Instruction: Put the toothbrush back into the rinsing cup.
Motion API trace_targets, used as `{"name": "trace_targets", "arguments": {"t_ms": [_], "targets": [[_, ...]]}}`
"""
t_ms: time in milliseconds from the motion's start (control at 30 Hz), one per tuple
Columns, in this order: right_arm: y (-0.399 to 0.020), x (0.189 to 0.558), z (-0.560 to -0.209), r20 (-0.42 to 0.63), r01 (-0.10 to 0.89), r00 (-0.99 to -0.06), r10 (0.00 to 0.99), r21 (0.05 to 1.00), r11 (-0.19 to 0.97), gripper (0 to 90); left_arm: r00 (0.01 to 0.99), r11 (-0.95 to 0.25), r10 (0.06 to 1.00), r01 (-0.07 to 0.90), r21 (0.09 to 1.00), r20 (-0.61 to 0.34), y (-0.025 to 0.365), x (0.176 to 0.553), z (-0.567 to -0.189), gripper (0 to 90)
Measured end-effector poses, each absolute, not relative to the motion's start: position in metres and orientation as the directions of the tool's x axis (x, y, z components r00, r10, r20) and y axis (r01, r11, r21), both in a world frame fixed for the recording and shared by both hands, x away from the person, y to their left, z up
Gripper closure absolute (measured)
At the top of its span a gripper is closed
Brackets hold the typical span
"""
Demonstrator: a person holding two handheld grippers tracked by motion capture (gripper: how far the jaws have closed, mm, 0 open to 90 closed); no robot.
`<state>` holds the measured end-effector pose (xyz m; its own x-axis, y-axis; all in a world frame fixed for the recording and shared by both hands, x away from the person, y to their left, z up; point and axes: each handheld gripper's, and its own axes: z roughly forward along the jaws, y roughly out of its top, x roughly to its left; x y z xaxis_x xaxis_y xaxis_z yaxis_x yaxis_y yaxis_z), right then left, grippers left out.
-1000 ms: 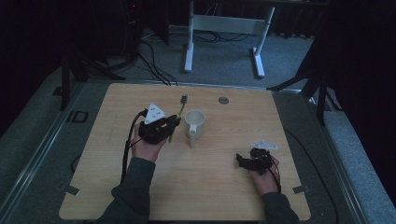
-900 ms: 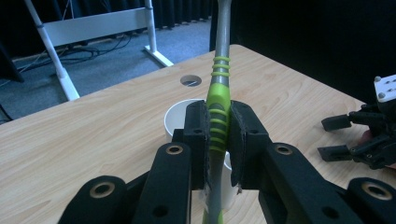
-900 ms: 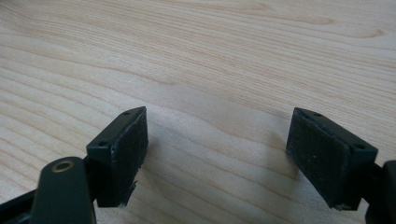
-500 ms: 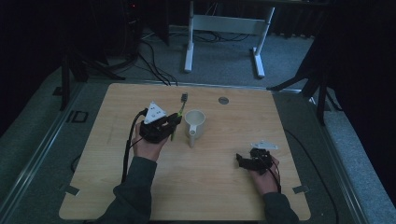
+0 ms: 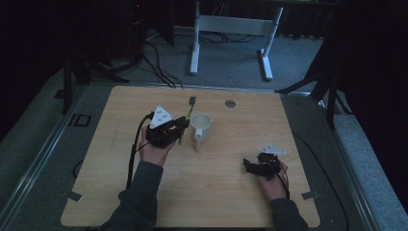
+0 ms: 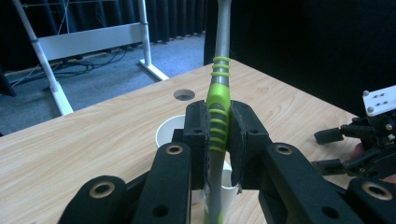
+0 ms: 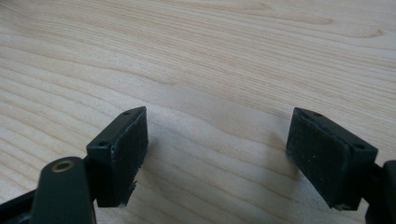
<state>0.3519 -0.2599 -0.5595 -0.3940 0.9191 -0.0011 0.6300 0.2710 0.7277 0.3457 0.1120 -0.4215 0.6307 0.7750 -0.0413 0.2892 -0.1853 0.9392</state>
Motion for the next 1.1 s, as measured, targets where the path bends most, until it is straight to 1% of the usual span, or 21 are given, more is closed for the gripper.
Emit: {"name": "trace_targets", "arguments": {"t_ms": [567,1100], "targets": [[-0.260,0.352,-0.560,-0.003,0.628,-0.395,0.919,0.729,0.272,20.4,0.638,-0.158,0.768,0.276,0.948,-0.057,0.107,0.348,-0.422,78.7],[-0.260,0.352,-0.560,-0.003,0.629,-0.395,0.919,0.728,0.273,20.4,0.651,-0.174,0.758,0.257,0.950,-0.037,0.096,0.350,-0.421,78.6]]}}
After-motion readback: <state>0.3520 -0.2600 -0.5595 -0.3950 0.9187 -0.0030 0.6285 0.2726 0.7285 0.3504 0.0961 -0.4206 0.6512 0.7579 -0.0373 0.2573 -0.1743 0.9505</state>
